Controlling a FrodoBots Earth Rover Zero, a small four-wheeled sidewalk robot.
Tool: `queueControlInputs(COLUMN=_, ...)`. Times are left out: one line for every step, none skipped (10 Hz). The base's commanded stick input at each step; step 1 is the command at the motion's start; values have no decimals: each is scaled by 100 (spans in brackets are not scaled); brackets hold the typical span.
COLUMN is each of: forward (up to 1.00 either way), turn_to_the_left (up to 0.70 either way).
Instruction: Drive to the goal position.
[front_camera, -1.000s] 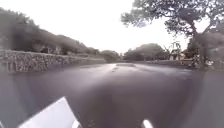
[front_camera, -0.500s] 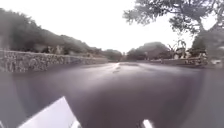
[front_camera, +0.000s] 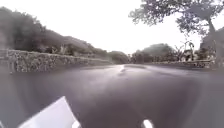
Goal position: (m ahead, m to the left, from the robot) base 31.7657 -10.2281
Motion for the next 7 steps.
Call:
queueControlInputs(forward=100, turn_to_the_left=-16)
queueControlInputs(forward=100, turn_to_the_left=-30)
queueControlInputs(forward=100, turn_to_the_left=-40)
queueControlInputs(forward=100, turn_to_the_left=-40)
queueControlInputs(forward=100, turn_to_the_left=-40)
queueControlInputs(forward=100, turn_to_the_left=-40)
queueControlInputs(forward=100, turn_to_the_left=-40)
